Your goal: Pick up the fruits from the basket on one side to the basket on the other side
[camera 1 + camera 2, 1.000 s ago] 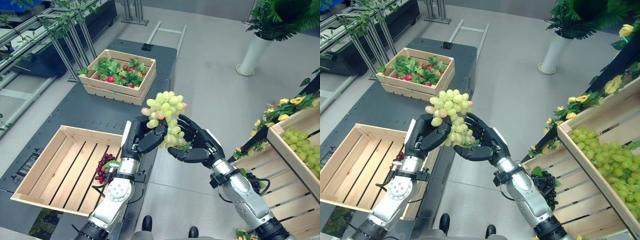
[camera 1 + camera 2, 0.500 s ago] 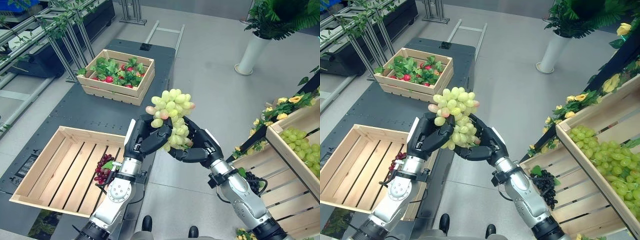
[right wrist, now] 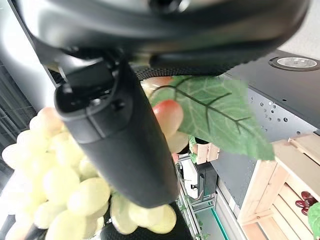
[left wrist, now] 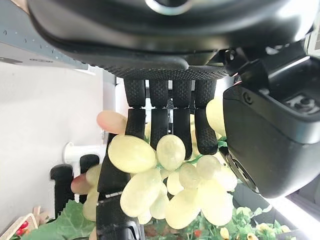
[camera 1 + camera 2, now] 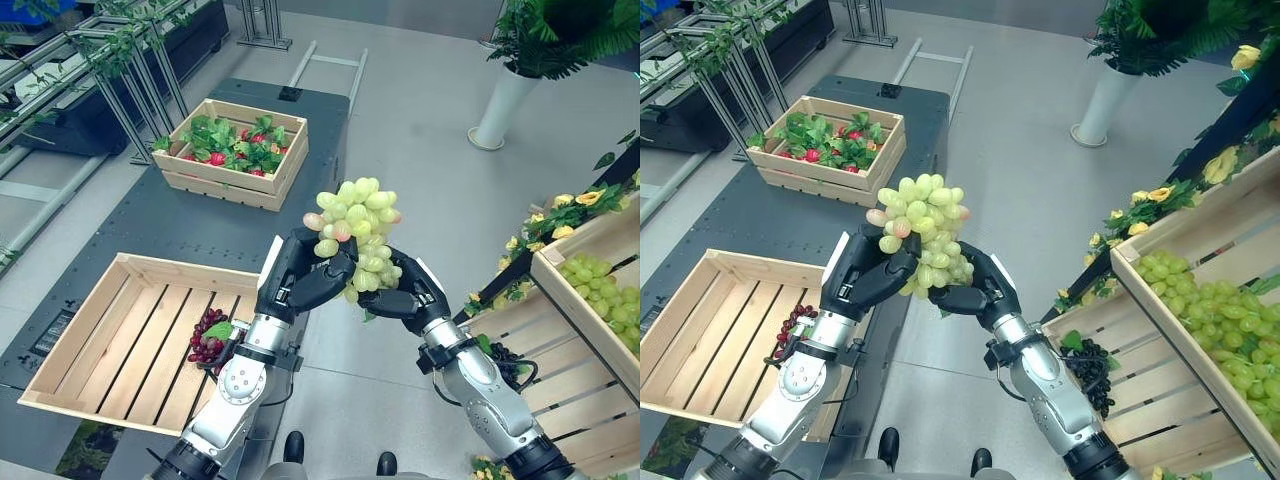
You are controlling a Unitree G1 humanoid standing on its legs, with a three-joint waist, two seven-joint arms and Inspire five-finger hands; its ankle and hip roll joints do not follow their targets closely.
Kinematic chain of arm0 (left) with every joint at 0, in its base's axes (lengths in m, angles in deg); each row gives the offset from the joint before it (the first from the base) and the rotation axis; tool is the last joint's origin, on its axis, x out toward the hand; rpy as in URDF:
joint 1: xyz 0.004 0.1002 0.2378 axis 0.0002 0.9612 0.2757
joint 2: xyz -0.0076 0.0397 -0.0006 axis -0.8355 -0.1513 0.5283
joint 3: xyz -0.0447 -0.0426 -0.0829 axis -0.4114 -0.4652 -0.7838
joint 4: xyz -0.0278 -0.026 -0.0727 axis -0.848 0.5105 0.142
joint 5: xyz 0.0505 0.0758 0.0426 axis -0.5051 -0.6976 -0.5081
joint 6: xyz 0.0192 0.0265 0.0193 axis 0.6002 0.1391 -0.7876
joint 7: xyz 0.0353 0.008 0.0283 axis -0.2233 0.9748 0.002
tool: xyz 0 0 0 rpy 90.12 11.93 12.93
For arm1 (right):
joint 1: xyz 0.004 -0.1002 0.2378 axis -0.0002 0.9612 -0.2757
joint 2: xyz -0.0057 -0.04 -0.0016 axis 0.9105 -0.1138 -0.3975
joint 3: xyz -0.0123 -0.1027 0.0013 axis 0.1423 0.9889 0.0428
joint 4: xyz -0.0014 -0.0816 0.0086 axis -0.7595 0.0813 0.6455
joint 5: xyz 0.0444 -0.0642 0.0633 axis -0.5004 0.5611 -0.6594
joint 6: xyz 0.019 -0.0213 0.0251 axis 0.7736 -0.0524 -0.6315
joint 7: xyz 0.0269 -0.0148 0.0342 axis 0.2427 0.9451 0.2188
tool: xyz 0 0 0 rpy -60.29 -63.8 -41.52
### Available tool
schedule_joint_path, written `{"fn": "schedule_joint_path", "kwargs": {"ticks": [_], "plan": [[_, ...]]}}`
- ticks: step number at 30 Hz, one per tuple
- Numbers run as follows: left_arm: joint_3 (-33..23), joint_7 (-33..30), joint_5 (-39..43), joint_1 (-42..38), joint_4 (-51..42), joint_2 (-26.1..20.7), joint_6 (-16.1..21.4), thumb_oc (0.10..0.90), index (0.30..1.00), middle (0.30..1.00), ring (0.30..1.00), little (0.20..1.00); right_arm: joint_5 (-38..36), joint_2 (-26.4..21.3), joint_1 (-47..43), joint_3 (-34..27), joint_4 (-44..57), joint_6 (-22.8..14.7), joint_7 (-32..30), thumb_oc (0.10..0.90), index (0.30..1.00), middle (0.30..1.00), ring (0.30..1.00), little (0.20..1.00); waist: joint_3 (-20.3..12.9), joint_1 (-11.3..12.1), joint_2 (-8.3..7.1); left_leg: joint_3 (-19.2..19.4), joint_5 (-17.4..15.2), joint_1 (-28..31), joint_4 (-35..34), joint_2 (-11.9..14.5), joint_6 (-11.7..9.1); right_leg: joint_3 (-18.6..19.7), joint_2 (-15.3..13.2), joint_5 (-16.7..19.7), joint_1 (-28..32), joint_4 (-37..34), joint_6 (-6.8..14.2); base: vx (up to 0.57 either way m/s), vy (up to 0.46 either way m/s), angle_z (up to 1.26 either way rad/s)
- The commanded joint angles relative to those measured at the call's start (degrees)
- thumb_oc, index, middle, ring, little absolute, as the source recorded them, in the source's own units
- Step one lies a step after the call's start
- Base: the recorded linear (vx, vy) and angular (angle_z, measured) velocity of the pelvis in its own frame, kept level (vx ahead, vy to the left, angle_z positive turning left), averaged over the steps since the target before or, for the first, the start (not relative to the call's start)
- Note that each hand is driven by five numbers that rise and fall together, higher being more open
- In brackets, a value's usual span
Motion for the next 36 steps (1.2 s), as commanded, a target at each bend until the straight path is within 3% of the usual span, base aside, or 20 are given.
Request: {"fn": "schedule_joint_path", "kwargs": {"ticks": [1, 8, 10, 11, 12, 24, 31, 36], "plan": [[1.24, -0.59, -1.38, -8.20, -3.17, 1.67, 7.51, 0.400, 0.300, 0.300, 0.300, 0.300, -1.92, 1.99, -5.00, -0.72, 6.08, -8.02, 0.81, 0.400, 0.300, 0.300, 0.300, 0.300, -4.72, 0.05, 0.99, -0.32, -5.97, 2.05, 0.08, -1.15, 0.86, 0.17, 2.39, 2.33, -1.86, 0.42, -2.04, 0.00, 0.000, 0.00], [0.99, -2.08, -3.46, -8.08, -2.44, 1.08, 6.56, 0.400, 0.300, 0.300, 0.300, 0.300, -1.65, 1.63, -4.99, -1.35, 6.03, -8.27, 0.45, 0.400, 0.300, 0.300, 0.300, 0.300, -4.66, 0.09, 0.98, -0.40, -5.92, 2.00, 0.08, -1.13, 0.89, 0.20, 2.43, 2.36, -1.89, 0.38, -2.06, 0.00, 0.000, 0.00], [0.79, -2.63, -4.18, -7.89, -2.20, 0.90, 5.99, 0.510, 0.465, 0.465, 0.465, 0.465, -1.48, 1.37, -4.83, -1.56, 6.34, -8.05, 0.32, 0.400, 0.300, 0.300, 0.300, 0.300, -4.59, 0.05, 1.03, -0.34, -5.88, 2.00, 0.08, -1.10, 0.84, 0.25, 2.44, 2.36, -1.92, 0.42, -2.04, 0.00, 0.000, 0.00], [0.62, -3.22, -4.78, -7.79, -2.13, 0.78, 5.88, 0.604, 0.606, 0.606, 0.606, 0.606, -1.43, 1.23, -4.69, -1.71, 6.39, -8.08, 0.28, 0.400, 0.300, 0.300, 0.300, 0.300, -4.53, 0.05, 1.01, -0.29, -5.85, 2.00, 0.08, -1.08, 0.85, 0.26, 2.42, 2.38, -1.90, 0.38, -2.04, 0.00, 0.000, 0.00], [0.42, -3.82, -5.34, -7.77, -2.08, 0.66, 5.62, 0.800, 0.900, 0.900, 0.900, 0.900, -1.40, 1.16, -4.63, -1.83, 6.43, -8.08, 0.25, 0.400, 0.300, 0.300, 0.300, 0.300, -4.46, 0.06, 0.99, -0.29, -5.86, 2.01, 0.08, -1.07, 0.86, 0.27, 2.43, 2.37, -1.87, 0.36, -2.05, 0.00, 0.000, 0.00], [-4.49, -15.71, -19.78, -7.16, -1.06, -2.06, 3.35, 0.800, 0.900, 0.900, 0.900, 0.900, -0.73, 0.18, -2.99, -4.32, 6.23, -9.16, -2.81, 0.400, 0.300, 0.300, 0.300, 0.300, -4.51, -0.01, 0.98, -0.25, -5.79, 1.97, 0.08, -0.95, 0.64, 0.40, 2.54, 2.62, -2.01, 0.13, -2.00, 0.00, 0.000, 0.00], [-11.12, -26.76, -35.64, -7.31, -1.81, -5.05, -0.89, 0.800, 0.900, 0.900, 0.900, 0.900, -0.75, -0.78, -1.67, -6.99, 6.49, -10.59, -4.85, 0.400, 0.300, 0.300, 0.300, 0.300, -4.80, -0.36, 1.36, 0.14, -5.68, 1.91, 0.08, -0.67, 0.45, 0.92, 2.65, 2.71, -2.30, 0.11, -2.12, 0.00, 0.003, -0.01], [-14.17, -30.37, -36.93, -8.18, -2.37, -5.13, -0.83, 0.800, 0.900, 0.900, 0.900, 0.900, 1.87, -1.33, -1.86, -8.82, 7.21, -11.67, -6.53, 0.400, 0.300, 0.300, 0.300, 0.300, -5.04, -0.85, 1.58, 0.37, -5.68, 2.05, 0.08, -0.49, 0.29, 1.50, 2.74, 2.79, -2.51, 0.11, -2.15, -0.03, 0.019, -0.12]]}}
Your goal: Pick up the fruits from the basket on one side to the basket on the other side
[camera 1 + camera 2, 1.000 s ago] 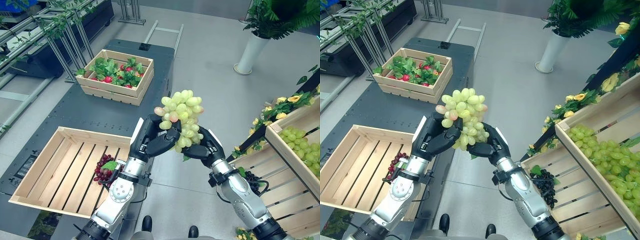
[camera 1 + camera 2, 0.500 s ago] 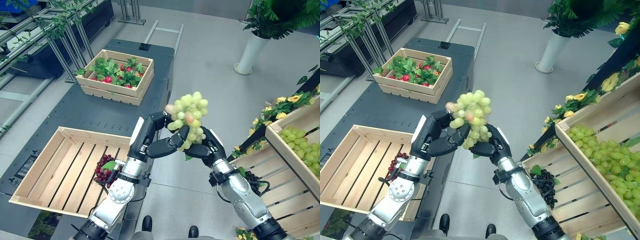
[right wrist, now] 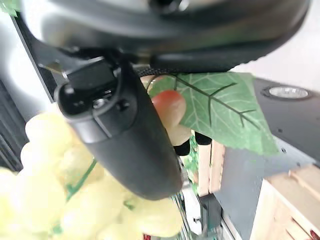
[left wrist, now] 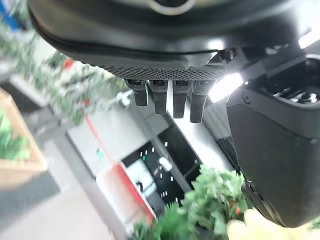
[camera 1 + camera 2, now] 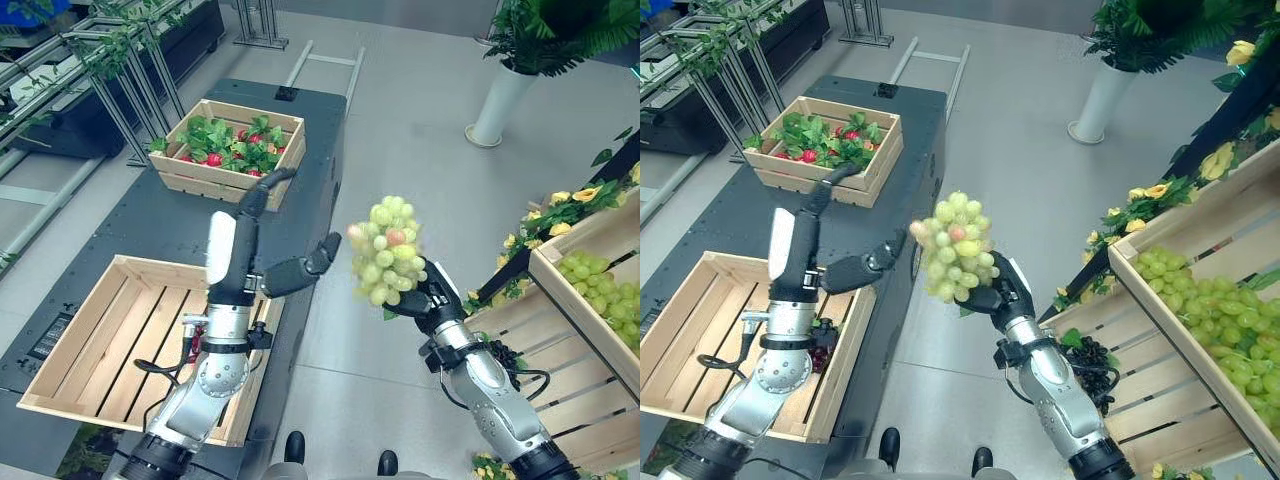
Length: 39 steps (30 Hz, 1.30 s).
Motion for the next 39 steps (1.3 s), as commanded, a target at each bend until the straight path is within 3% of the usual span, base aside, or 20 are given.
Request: {"fn": "schedule_joint_path", "kwargs": {"ticks": [1, 5, 9, 18, 26, 39], "plan": [[-1.81, -5.02, -1.79, -8.20, -1.68, -0.13, 3.74, 0.800, 0.900, 0.900, 0.900, 0.900, 2.36, -1.15, -4.18, -5.24, 7.80, -11.62, -2.27, 0.400, 0.300, 0.300, 0.300, 0.300, -5.07, -0.62, 1.20, -1.10, -5.62, 2.07, 0.08, -0.55, 0.16, 0.01, 2.78, 2.28, -1.66, 0.12, -2.17, -0.03, 0.022, -0.17], [-2.41, -4.56, 0.47, -8.70, -2.08, 0.64, 5.89, 0.800, 0.900, 0.900, 0.900, 0.900, 3.05, -2.30, -5.65, -7.43, 9.40, -11.31, -0.99, 0.400, 0.300, 0.300, 0.300, 0.300, -5.09, -1.16, 1.06, -0.18, -5.44, 2.35, 0.08, -0.65, 0.14, 0.86, 2.98, 2.62, -2.08, 0.12, -2.30, -0.03, 0.021, -0.11], [-1.20, 0.05, 6.95, -9.64, -2.42, 1.75, 9.35, 0.800, 0.900, 0.900, 0.900, 0.900, -1.14, -3.95, -8.53, -9.59, 10.56, -11.23, 0.69, 0.400, 0.300, 0.300, 0.300, 0.300, -4.81, -1.76, 0.93, 0.58, -6.08, 3.02, 0.09, -0.55, 0.23, 2.00, 3.34, 2.44, -1.92, 0.12, -2.25, -0.03, 0.032, -0.18], [2.63, 0.88, 10.03, -12.54, -1.23, 2.56, 9.01, 0.800, 0.900, 0.900, 0.900, 0.900, -9.70, -4.93, -11.90, -15.73, 13.90, -11.26, 0.10, 0.400, 0.300, 0.300, 0.300, 0.300, -4.98, -3.93, 0.83, 3.15, -6.47, 3.70, 0.14, -0.16, 0.46, 4.49, 3.67, 2.86, -2.29, 0.12, -1.95, -0.02, 0.037, -0.17], [5.99, -0.38, 10.20, -14.61, -0.24, 2.95, 8.33, 0.800, 0.900, 0.900, 0.900, 0.900, -15.76, -3.81, -14.41, -23.22, 15.24, -11.93, -9.09, 0.400, 0.300, 0.300, 0.300, 0.300, -5.50, -6.43, 1.42, 5.32, -7.15, 4.23, 0.08, 0.21, 0.58, 6.60, 3.85, 3.10, -2.78, 0.12, -1.56, -0.01, 0.033, -0.18], [10.34, -4.53, 9.40, -15.91, 1.79, 2.43, 8.78, 0.800, 0.900, 0.900, 0.900, 0.900, -13.06, -5.33, -16.34, -30.37, 12.54, -13.38, -28.50, 0.400, 0.300, 0.300, 0.300, 0.300, -5.71, -8.95, 2.01, 7.46, -7.53, 4.52, 0.08, 0.42, 0.53, 8.55, 4.02, 3.54, -3.52, 0.12, -1.38, 0.00, 0.013, -0.09]]}}
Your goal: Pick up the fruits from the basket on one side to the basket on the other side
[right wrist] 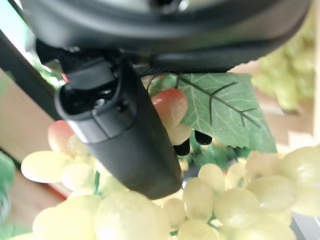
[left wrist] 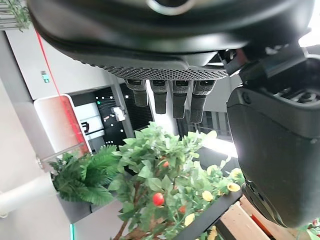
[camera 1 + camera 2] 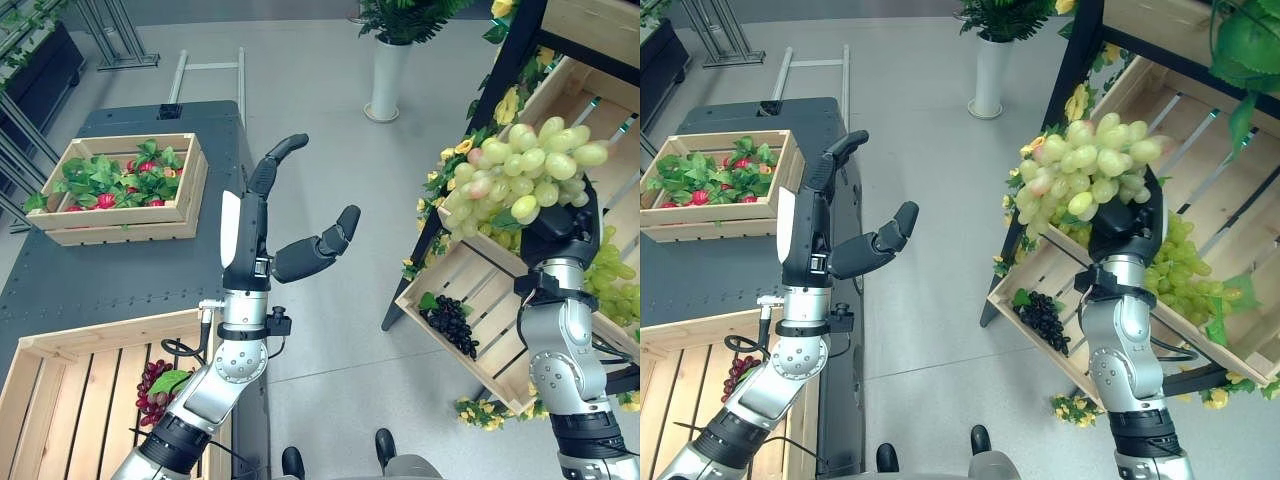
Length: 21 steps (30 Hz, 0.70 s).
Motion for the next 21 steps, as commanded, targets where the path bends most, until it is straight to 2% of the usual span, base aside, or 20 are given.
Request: {"fn": "schedule_joint_path", "kwargs": {"ticks": [1, 7, 10, 14, 18, 21], "plan": [[2.03, -3.59, -0.61, -9.02, 2.86, 0.82, 5.73, 0.800, 0.900, 0.900, 0.900, 0.900, 0.35, -1.57, -8.45, -8.17, 4.10, -9.69, -6.02, 0.400, 0.300, 0.300, 0.300, 0.300, -5.66, -0.21, 1.60, -1.81, -6.16, 2.01, 0.14, 0.23, -0.02, -2.21, 3.89, 0.57, -0.09, 0.10, -1.91, 0.01, 0.011, -0.07], [3.58, -4.52, -0.09, -9.44, 4.06, 0.16, 6.11, 0.800, 0.900, 0.900, 0.900, 0.900, -1.22, -2.83, -9.26, -11.12, -1.84, -12.74, -15.23, 0.400, 0.300, 0.300, 0.300, 0.300, -5.61, -0.92, 1.48, -1.32, -6.16, 1.92, 0.14, 0.32, -0.07, -2.00, 3.88, 0.82, -0.38, 0.10, -1.85, 0.01, 0.005, -0.09], [4.85, -4.38, 0.42, -10.12, 5.38, 0.04, 6.84, 0.800, 0.900, 0.900, 0.900, 0.900, -3.96, -4.70, -11.02, -12.43, -6.83, -13.46, -19.87, 0.400, 0.300, 0.300, 0.300, 0.300, -5.62, -0.70, 1.24, -1.41, -6.10, 1.83, 0.14, 0.41, -0.21, -2.37, 3.73, 0.89, -0.40, 0.10, -1.89, 0.02, -0.017, -0.09], [6.11, -4.15, 1.23, -11.09, 5.94, -0.32, 6.78, 0.800, 0.900, 0.900, 0.900, 0.900, -7.25, -7.94, -13.68, -12.95, -15.51, -13.22, -23.17, 0.400, 0.300, 0.300, 0.300, 0.300, -5.81, -0.18, 0.92, -1.73, -6.07, 1.66, 0.14, 0.49, -0.42, -2.93, 3.67, 0.98, -0.44, 0.10, -1.97, 0.00, 0.000, 0.00], [7.09, -2.74, 2.90, -11.77, 5.83, -1.30, 6.75, 0.800, 0.900, 0.900, 0.900, 0.900, -11.30, -13.23, -16.64, -13.10, -27.95, -12.23, -24.68, 0.400, 0.300, 0.300, 0.300, 0.300, -6.05, 0.95, 0.37, -2.54, -5.90, 1.30, 0.14, 0.58, -0.77, -3.92, 3.50, 1.09, -0.44, 0.10, -1.99, 0.02, -0.048, 0.03], [7.50, -1.87, 3.79, -11.63, 5.16, -2.00, 6.62, 0.800, 0.900, 0.900, 0.900, 0.900, -14.88, -17.08, -17.89, -12.56, -36.35, -11.07, -22.10, 0.400, 0.300, 0.300, 0.300, 0.300, -6.19, 1.88, 0.01, -3.43, -5.60, 0.87, 0.14, 0.56, -0.96, -4.77, 3.29, 1.21, -0.47, 0.10, -1.95, 0.02, -0.057, 0.08]]}}
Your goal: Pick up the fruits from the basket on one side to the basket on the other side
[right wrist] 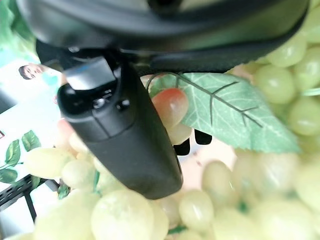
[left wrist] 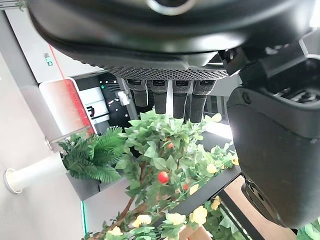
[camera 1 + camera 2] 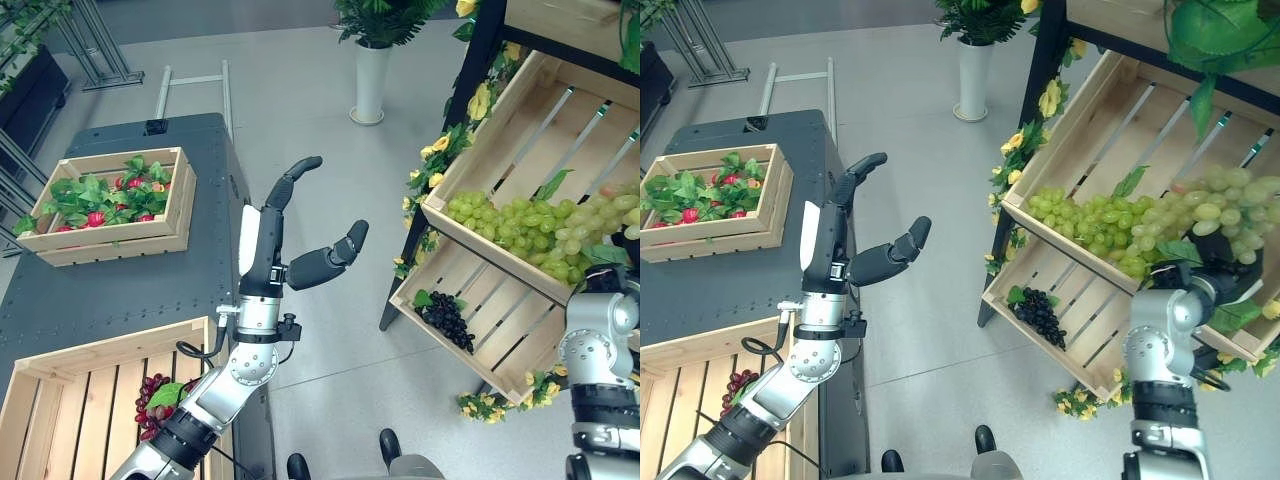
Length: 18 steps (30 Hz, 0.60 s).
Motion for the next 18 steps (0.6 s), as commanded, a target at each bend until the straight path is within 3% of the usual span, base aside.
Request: {"fn": "schedule_joint_path", "kwargs": {"ticks": [1, 3, 9, 16, 18], "plan": [[1.29, 0.30, 1.77, -9.21, -0.92, -1.42, 5.73, 0.800, 0.900, 0.900, 0.900, 0.900, -2.78, -10.18, -7.49, -1.93, -7.90, -2.39, 4.42, 0.400, 0.300, 0.300, 0.300, 0.300, -5.17, 2.16, -1.01, -4.82, -5.11, 0.51, 0.48, 0.48, -1.07, -6.01, 3.17, 0.93, -0.04, 0.11, -2.03, 0.04, -0.088, 0.16], [1.27, 1.86, 2.51, -8.68, -1.81, -1.86, 5.34, 0.800, 0.900, 0.900, 0.900, 0.900, -5.27, -11.79, -7.85, -0.51, -13.51, -0.75, 8.11, 0.400, 0.300, 0.300, 0.300, 0.300, -5.15, 3.04, -1.35, -5.50, -4.76, 0.23, 0.48, 0.48, -1.19, -6.84, 3.00, 1.07, -0.04, 0.11, -2.12, 0.04, -0.092, 0.16], [1.27, 4.72, 4.66, -8.03, -2.96, -3.09, 5.54, 0.800, 0.900, 0.900, 0.900, 0.900, -6.88, -12.19, -8.49, 0.89, -20.84, -0.74, 13.64, 0.400, 0.300, 0.300, 0.300, 0.300, -4.67, 5.04, -1.53, -7.14, -4.28, -0.36, 0.48, 0.41, -1.20, -8.61, 2.63, 1.24, 0.01, 0.11, -2.20, 0.03, -0.082, 0.13], [1.59, 5.71, 5.79, -8.32, -3.08, -3.56, 4.58, 0.800, 0.900, 0.900, 0.900, 0.900, -4.51, -12.72, -11.63, 3.56, -19.95, 0.72, 14.73, 0.400, 0.300, 0.300, 0.300, 0.300, -4.35, 5.96, -1.82, -8.24, -3.77, -0.95, 0.48, 0.61, -1.41, -9.41, 2.81, 1.27, -0.02, 0.11, -2.34, 0.03, -0.067, 0.07], [1.56, 5.96, 6.02, -8.49, -2.61, -3.55, 5.01, 0.800, 0.900, 0.900, 0.900, 0.900, -3.31, -13.49, -12.76, 4.12, -20.70, 3.17, 16.66, 0.400, 0.300, 0.300, 0.300, 0.300, -4.12, 6.24, -1.90, -8.56, -3.58, -1.23, 0.48, 0.77, -1.54, -9.83, 2.92, 1.20, -0.12, 0.11, -2.43, 0.00, -0.059, 0.11]]}}
